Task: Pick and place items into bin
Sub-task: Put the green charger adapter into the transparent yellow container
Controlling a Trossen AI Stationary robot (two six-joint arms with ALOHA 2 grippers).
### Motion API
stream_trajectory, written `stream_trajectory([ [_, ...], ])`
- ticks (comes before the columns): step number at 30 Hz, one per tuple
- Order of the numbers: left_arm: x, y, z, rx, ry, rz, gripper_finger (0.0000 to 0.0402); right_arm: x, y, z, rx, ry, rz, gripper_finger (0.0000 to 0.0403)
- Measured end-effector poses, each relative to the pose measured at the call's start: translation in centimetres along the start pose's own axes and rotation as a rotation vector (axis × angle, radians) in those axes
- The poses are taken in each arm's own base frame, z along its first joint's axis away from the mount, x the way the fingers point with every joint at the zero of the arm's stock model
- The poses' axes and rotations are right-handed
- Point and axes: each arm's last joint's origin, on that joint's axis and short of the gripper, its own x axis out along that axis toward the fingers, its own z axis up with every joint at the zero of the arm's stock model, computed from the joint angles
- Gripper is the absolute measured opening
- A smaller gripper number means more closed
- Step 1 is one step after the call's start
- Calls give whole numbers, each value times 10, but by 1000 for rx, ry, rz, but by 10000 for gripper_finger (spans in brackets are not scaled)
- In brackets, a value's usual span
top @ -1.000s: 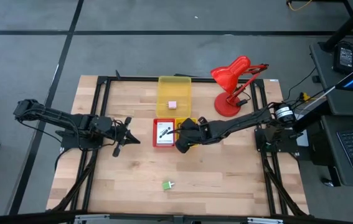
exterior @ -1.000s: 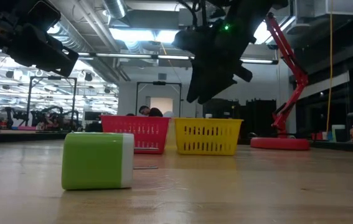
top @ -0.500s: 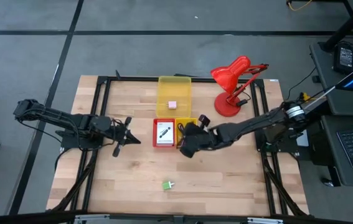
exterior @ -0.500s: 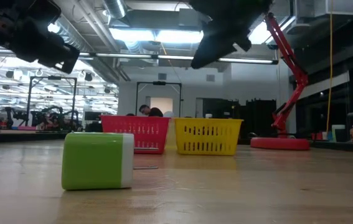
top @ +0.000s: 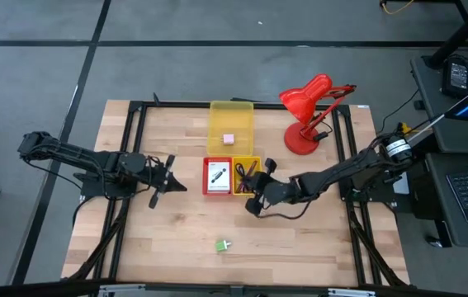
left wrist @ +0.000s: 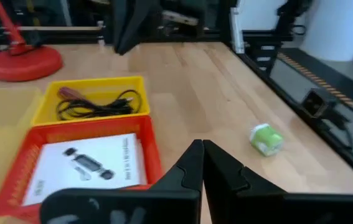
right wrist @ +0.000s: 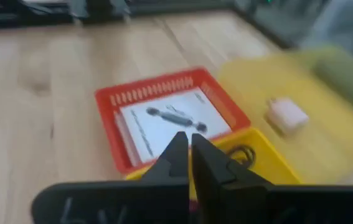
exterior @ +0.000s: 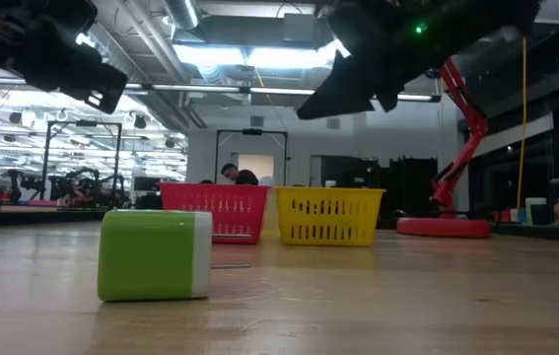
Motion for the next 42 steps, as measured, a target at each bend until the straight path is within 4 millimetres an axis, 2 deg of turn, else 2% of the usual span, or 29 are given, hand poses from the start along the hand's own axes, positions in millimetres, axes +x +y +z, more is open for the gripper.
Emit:
stream_trajectory([
  [6, 0, -1, 0, -78, 3, -13, 2, -4, -2, -5, -75, -211, 128, 2],
  [14, 16, -16, 10, -154, 47, -14, 2, -11, -10, -20, -107, -336, 162, 2],
  [22, 54, -52, 39, -80, 138, 33, 2, -15, -15, -32, -116, -354, 164, 1],
  [32, 106, -102, 69, -85, 345, 152, 2, -20, -10, -34, -213, -360, 172, 1],
  [42, 149, -132, 92, -156, 462, 234, 2, -30, 3, -39, -327, -371, 209, 2],
])
